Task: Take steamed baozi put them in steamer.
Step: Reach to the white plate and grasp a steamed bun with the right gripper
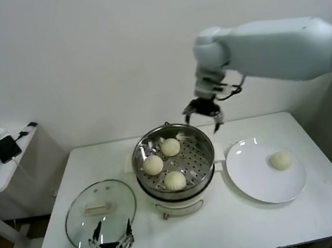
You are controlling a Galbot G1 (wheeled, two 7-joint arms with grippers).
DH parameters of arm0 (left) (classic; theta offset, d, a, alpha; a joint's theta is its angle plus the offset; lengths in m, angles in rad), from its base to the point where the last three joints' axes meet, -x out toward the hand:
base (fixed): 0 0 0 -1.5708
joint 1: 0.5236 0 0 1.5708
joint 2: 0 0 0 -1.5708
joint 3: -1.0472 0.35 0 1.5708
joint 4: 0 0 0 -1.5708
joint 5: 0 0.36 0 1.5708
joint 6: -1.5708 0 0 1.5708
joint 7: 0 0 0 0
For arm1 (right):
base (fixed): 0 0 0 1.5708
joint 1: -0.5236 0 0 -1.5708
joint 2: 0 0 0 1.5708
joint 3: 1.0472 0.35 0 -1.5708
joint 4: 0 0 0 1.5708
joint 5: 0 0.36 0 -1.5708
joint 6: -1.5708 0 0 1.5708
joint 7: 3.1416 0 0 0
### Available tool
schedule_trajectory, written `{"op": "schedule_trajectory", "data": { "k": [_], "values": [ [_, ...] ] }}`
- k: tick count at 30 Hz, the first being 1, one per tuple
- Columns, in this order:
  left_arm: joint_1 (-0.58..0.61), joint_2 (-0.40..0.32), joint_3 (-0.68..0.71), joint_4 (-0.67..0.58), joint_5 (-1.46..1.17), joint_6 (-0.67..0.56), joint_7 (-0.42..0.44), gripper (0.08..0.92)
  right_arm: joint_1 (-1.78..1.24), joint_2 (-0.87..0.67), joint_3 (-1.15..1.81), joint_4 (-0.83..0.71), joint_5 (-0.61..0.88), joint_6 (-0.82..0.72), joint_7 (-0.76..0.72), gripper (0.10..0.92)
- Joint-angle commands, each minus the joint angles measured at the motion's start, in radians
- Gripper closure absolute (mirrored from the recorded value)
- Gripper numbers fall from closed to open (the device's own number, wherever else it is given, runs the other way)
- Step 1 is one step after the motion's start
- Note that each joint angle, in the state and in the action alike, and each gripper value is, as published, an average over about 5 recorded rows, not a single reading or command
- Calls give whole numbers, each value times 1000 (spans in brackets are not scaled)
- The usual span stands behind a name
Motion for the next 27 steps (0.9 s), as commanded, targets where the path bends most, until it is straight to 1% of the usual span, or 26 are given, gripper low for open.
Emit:
{"op": "schedule_trajectory", "data": {
  "k": [1,6,12,16,27],
  "values": [
    [-1,0,-1,-1,-2,0,0,177,-117,-423,-57,-72,-53,-282,15,202],
    [7,-6,-3,-4,2,1,2,177,-400,-471,165,-111,-148,-331,44,203],
    [21,-14,-10,-5,14,2,4,177,-654,-425,403,-195,-249,-355,76,203],
    [29,-20,-14,-6,20,2,4,177,-725,-374,477,-260,-301,-357,93,203],
    [39,-24,-16,3,21,-7,2,177,-824,-279,599,-345,-366,-375,167,203]
  ]
}}
